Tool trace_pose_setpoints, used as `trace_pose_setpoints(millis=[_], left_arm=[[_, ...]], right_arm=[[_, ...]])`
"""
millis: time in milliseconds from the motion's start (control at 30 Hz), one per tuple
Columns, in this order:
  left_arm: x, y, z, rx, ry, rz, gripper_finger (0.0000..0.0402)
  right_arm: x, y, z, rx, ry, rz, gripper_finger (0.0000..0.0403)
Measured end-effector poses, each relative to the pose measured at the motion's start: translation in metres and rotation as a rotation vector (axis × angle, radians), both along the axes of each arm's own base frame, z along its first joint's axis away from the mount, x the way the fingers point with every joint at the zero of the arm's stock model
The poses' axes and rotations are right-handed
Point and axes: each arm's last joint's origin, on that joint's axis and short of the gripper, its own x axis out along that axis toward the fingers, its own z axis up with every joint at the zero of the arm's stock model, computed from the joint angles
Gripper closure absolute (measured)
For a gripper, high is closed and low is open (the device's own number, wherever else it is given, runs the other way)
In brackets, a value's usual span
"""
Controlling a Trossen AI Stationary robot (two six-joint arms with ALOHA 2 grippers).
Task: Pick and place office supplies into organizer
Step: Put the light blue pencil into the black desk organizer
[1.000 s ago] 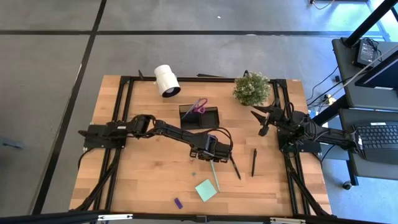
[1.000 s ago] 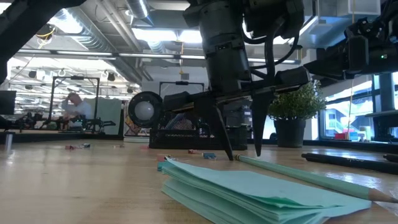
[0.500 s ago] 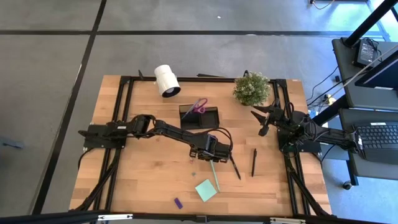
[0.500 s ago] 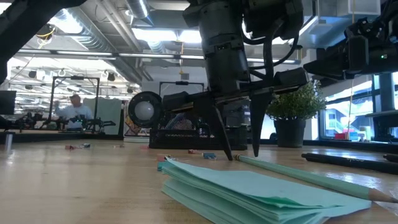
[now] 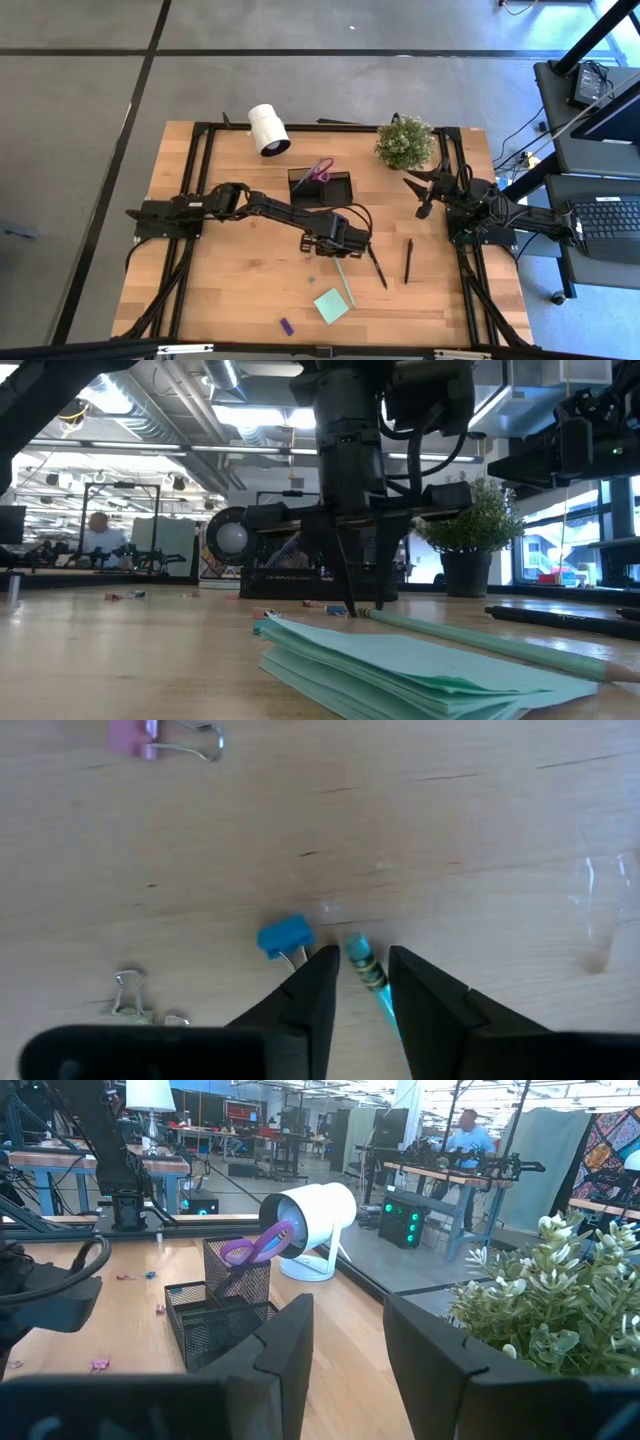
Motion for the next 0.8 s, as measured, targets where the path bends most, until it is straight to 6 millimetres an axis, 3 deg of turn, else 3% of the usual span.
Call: trace_pose_setpoints(millis=[467,800], left_arm=[[-0.0016,-0.0009,-0.0007,-0.024,0.015,-0.056,0.0369],[0.0000,-0.0022,-0.0007,-0.024,-0.009,-0.136,0.0359]], right_arm=[[0.0000,0.0000,0.0000,0.003,-0.001,0.000,0.0274],[0.0000,0.0000,0.0000,0.001,0.000,0.000,0.0274]])
